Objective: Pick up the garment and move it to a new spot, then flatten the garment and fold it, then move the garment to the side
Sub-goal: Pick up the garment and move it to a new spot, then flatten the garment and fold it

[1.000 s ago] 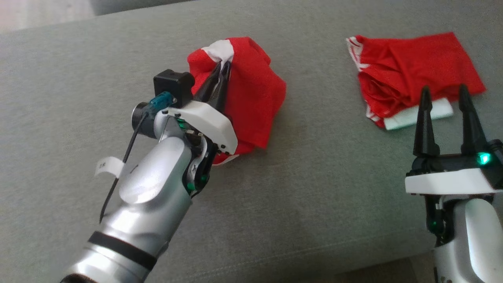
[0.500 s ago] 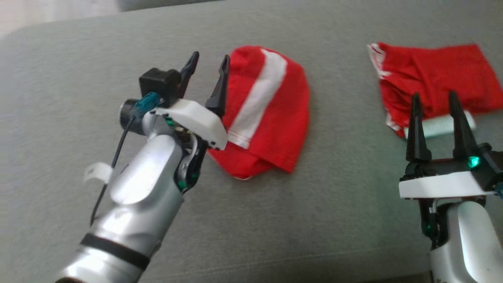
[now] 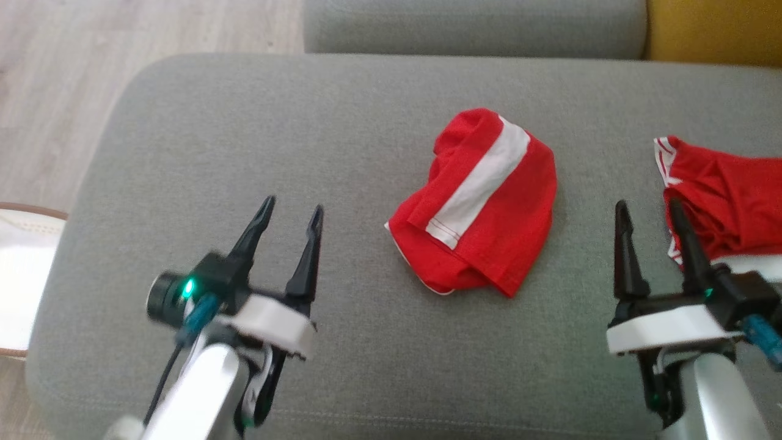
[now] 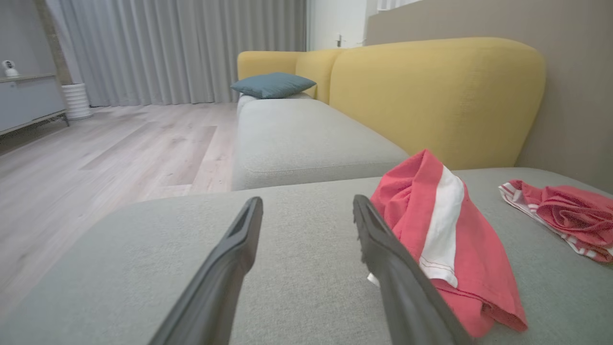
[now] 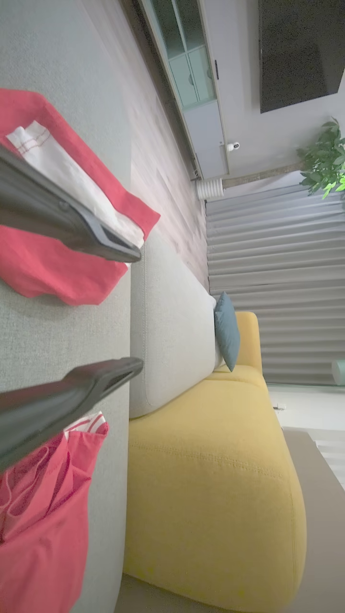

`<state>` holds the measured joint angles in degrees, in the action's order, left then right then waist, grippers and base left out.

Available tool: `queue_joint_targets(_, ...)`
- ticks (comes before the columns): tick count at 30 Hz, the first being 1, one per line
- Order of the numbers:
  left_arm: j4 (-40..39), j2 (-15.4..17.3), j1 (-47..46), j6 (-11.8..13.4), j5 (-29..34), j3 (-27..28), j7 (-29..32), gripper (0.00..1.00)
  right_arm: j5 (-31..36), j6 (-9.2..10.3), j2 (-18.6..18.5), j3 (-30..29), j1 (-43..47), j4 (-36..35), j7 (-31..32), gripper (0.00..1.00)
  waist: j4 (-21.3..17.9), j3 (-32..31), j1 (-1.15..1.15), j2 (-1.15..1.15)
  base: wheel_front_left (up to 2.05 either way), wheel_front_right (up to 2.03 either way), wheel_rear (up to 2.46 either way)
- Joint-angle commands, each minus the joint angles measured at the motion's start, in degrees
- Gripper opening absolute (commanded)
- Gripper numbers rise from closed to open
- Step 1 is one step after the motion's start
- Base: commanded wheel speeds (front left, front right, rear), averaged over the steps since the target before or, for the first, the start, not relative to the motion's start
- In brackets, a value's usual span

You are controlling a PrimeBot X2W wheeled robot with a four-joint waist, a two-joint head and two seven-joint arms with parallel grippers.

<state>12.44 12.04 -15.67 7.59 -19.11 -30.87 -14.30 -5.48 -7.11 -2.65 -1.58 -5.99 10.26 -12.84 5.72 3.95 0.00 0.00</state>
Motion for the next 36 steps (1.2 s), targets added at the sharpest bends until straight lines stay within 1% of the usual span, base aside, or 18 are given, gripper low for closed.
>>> queue_joint_targets(1, -2.87, 0.71, -1.17, 0.67, 0.68, 3.11, -0.69, 1.00, -0.11, -0.37, -0.22, 1.76, -0.56, -1.49, -0.09, 1.00, 0.98, -1.19, 0.00, 0.00, 0.00, 0.00, 0.00)
queue_joint_targets(4, -5.82, -0.61, 2.74, 1.77, 1.84, 5.58, -0.69, 1.00, -0.52, -0.37, -0.22, 2.69, 0.02, -0.78, -0.26, 1.00, 0.98, -1.52, 0.00, 0.00, 0.00, 0.00, 0.00)
queue_joint_targets(7, -7.40, -2.20, 5.05, 1.59, 2.59, 7.77, -0.69, 1.00, -0.78, -0.37, -0.22, 3.15, 0.32, -0.38, -0.43, 1.00, 0.97, -1.69, 0.00, 0.00, 0.00, 0.00, 0.00)
queue_joint_targets(14, -6.68, -3.71, 6.61, -1.22, 4.69, 10.35, -0.70, 1.00, 0.02, -0.37, -0.22, 5.29, -0.03, -0.24, -0.14, 1.00, 1.07, -1.71, 0.00, 0.00, 0.00, 0.00, 0.00)
queue_joint_targets(17, -6.13, -4.43, 6.55, -2.22, 5.25, 11.19, -0.70, 1.00, 1.82, -0.37, -0.22, 8.05, -0.66, -0.16, 0.72, 1.00, 1.60, -1.09, 0.00, 0.00, 0.00, 0.00, 0.00)
queue_joint_targets(21, -5.34, -5.75, 6.54, -3.48, 5.77, 11.70, -0.70, 1.00, 5.79, -0.37, -0.22, 13.01, -2.21, 1.25, 2.57, 1.00, 2.73, 0.15, 0.00, 0.00, 0.00, 0.00, 0.00)
queue_joint_targets(24, -4.76, -6.65, 6.38, -4.42, 6.06, 11.84, -0.70, 1.00, 8.36, -0.37, -0.22, 15.69, -3.96, 3.62, 3.89, 1.00, 3.90, 1.29, 0.00, 0.00, 0.00, 0.00, 0.00)
queue_joint_targets(28, -4.01, -7.54, 5.98, -5.38, 6.45, 12.10, -0.70, 1.00, 11.11, -0.37, -0.22, 17.33, -6.63, 8.17, 5.52, 1.00, 5.76, 2.77, 0.00, 0.00, 0.00, 0.00, 0.00)
queue_joint_targets(34, -3.26, -8.43, 5.36, -6.37, 6.73, 12.62, -0.70, 1.00, 13.98, -0.37, -0.22, 17.07, -10.39, 14.60, 6.06, 1.00, 8.43, 4.55, 0.00, 0.00, 0.00, 0.00, 0.00)
queue_joint_targets(36, -3.08, -8.70, 5.09, -6.72, 6.78, 12.86, -0.70, 1.00, 16.10, -0.37, -0.22, 16.18, -11.82, 17.60, 6.33, 1.00, 9.55, 5.29, 0.00, 0.00, 0.00, 0.00, 0.00)
